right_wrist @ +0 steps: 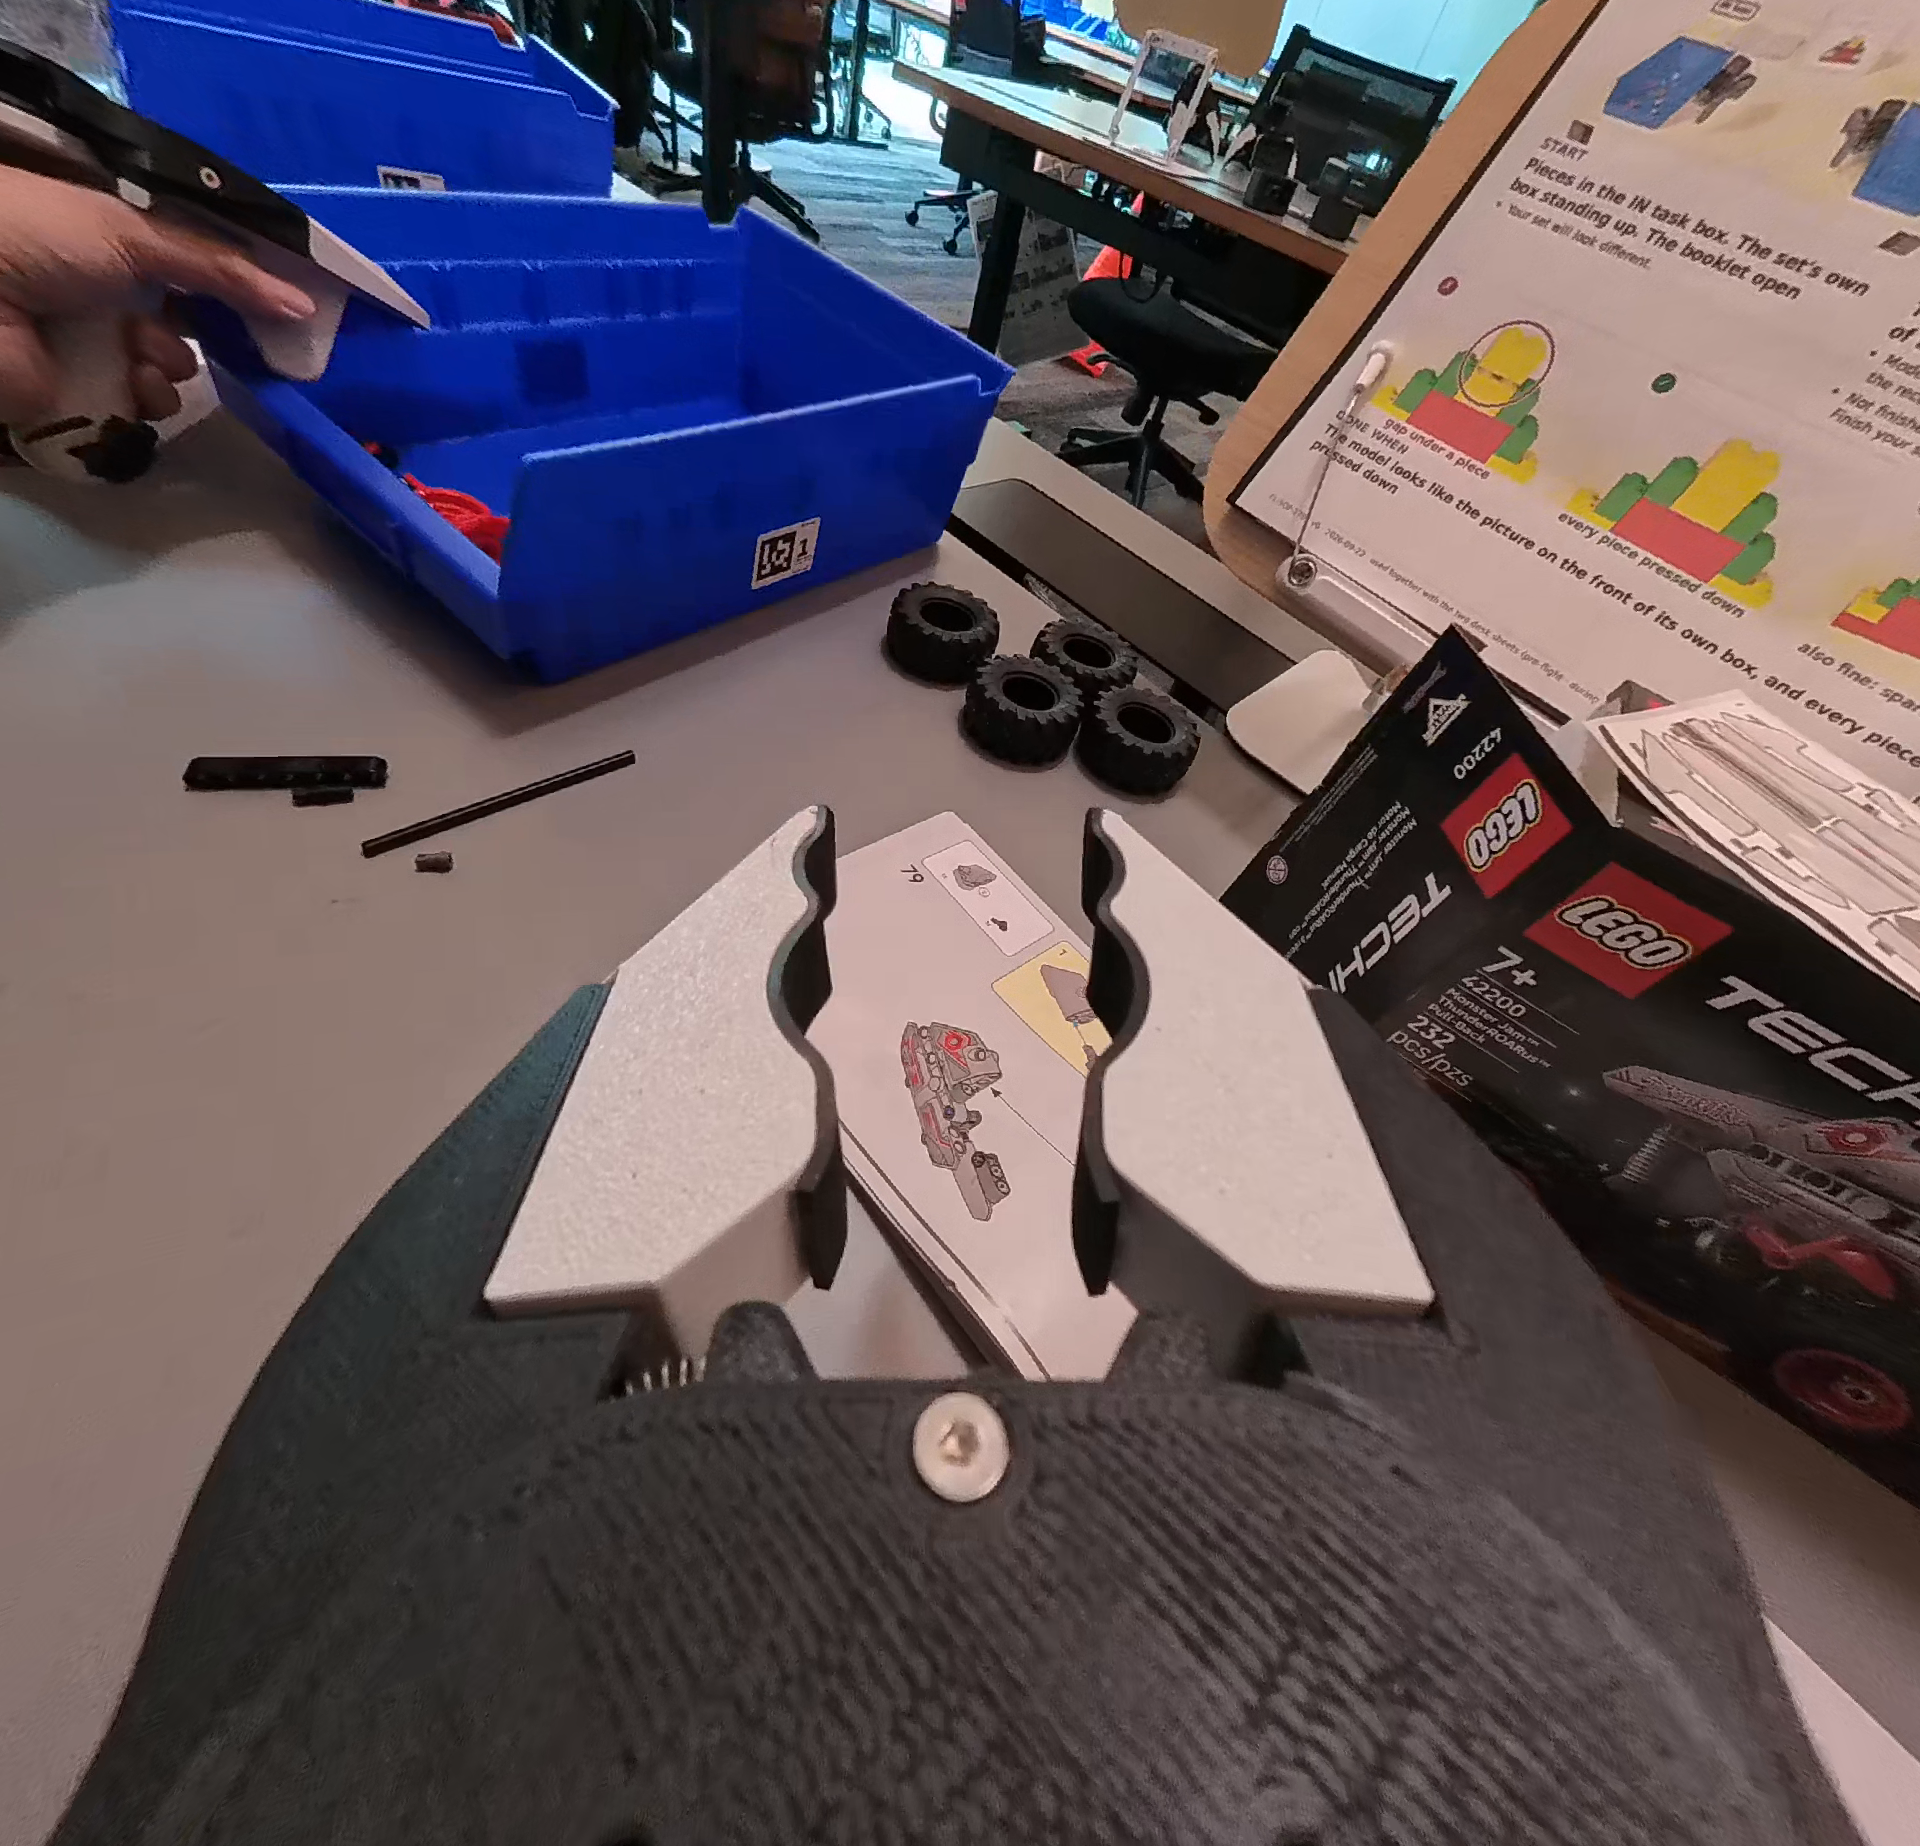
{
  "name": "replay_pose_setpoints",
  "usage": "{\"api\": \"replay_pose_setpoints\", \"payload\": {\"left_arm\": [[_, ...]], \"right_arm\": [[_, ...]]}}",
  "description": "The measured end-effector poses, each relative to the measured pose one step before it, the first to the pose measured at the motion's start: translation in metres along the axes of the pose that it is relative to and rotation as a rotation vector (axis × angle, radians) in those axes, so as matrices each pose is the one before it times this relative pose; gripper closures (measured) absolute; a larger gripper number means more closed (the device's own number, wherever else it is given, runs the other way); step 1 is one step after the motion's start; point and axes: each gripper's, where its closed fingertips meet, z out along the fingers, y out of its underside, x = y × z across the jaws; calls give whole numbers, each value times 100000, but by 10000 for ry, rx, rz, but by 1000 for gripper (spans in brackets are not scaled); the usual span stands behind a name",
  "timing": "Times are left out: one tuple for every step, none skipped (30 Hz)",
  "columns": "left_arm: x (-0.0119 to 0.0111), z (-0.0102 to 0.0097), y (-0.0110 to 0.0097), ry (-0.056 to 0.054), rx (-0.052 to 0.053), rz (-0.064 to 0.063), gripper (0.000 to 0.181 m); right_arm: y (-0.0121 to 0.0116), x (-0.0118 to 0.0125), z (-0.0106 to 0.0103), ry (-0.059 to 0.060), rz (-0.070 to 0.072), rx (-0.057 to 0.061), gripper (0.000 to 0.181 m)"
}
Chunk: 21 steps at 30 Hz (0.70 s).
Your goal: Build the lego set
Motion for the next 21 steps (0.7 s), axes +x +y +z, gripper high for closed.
{"api": "replay_pose_setpoints", "payload": {"left_arm": [[-19,-4,-191,51,100,-57,175],[11,-195,-672,50,355,65,175],[125,-297,-818,78,339,167,173],[101,-295,-794,-6,236,274,170],[148,-316,-780,-22,170,402,167],[347,-322,-623,72,40,505,166],[532,-340,-597,166,29,575,166],[592,-406,-640,182,80,601,166],[704,-393,-602,254,67,570,166],[986,-349,-446,455,-17,506,166],[1187,-277,-198,608,-142,362,166],[1209,-206,17,645,-231,219,166],[1095,-182,195,581,-270,154,166],[778,-126,266,364,-227,124,167],[407,-70,277,133,-160,129,167],[355,38,357,120,-181,153,169],[448,156,503,197,-284,127,170],[558,283,626,266,-414,76,170],[654,403,659,315,-491,103,170],[775,511,656,360,-563,243,169],[922,617,574,438,-606,433,168]], "right_arm": [[61,54,24,28,8,-35,135],[65,43,29,29,13,-23,135],[55,29,23,11,11,-21,135],[23,33,20,14,-2,-13,135],[4,81,-18,28,-32,5,135],[-4,85,-63,-4,-68,10,135],[29,184,-108,7,-78,-9,135],[79,460,-164,137,-49,-29,135],[107,614,-233,202,-11,-32,135],[105,577,-269,162,13,-11,135],[151,511,-268,112,16,-11,135],[283,488,-263,110,-10,-78,136],[404,543,-265,156,-57,-153,136],[399,528,-257,162,-98,-141,138],[303,460,-243,149,-86,-78,140],[202,330,-205,89,-29,-16,142],[134,170,-148,16,28,22,143],[123,74,-100,-24,44,27,146],[85,61,-49,-15,34,27,150],[53,45,-3,0,20,37,153],[28,-22,31,-28,9,39,155]]}}
